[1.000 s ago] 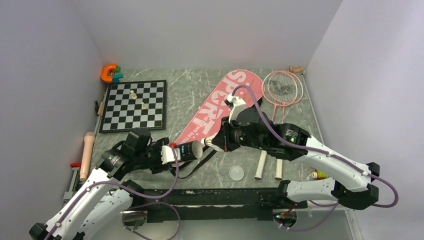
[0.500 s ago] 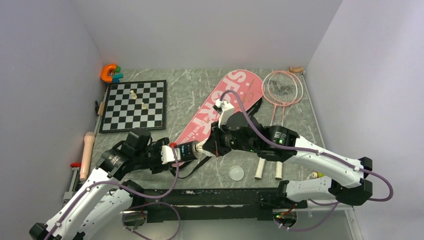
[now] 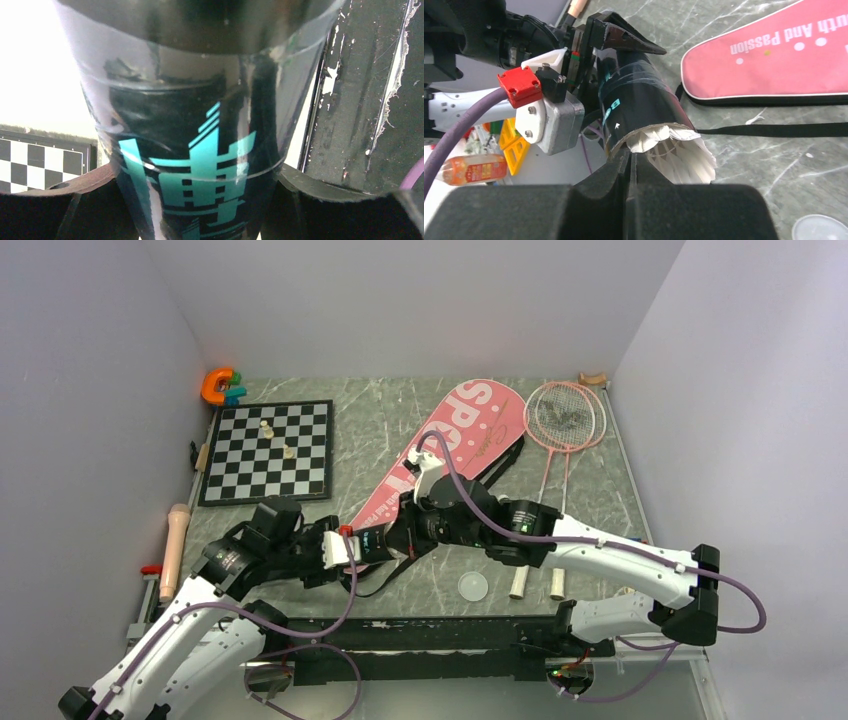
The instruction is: Pack up the badminton gear
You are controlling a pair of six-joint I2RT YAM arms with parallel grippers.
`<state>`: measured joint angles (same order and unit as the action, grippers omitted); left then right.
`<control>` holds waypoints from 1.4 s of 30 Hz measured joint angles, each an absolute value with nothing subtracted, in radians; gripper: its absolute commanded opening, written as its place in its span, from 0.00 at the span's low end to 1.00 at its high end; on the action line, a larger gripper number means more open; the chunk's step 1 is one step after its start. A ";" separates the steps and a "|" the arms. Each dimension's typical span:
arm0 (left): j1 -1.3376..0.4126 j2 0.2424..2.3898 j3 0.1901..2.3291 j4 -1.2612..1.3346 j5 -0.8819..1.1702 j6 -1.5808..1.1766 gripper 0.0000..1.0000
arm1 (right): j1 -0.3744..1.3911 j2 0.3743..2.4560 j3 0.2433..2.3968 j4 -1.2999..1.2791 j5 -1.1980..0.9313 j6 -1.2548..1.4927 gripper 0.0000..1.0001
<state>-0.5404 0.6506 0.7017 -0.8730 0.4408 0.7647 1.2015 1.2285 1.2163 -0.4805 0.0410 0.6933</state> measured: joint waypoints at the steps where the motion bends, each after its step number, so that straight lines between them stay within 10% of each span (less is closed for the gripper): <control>1: -0.540 0.650 0.702 -0.873 0.442 0.765 0.00 | 1.201 1.229 1.208 -0.466 0.035 0.699 0.14; 9: -0.539 0.637 0.704 -0.878 0.460 0.767 0.00 | 1.198 1.177 1.157 -0.398 -0.002 0.726 0.57; 20: -0.539 0.634 0.705 -0.880 0.470 0.766 0.00 | 1.167 0.960 1.158 -0.441 0.048 0.726 0.59; 42: -0.537 0.645 0.736 -0.885 0.474 0.766 0.00 | 1.164 1.173 1.124 -0.502 0.125 0.715 0.63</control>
<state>-0.5373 0.6453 0.7364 -0.8848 0.4736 0.7658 1.1637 1.1728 1.1236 -0.5018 0.1253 0.7151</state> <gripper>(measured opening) 0.701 0.620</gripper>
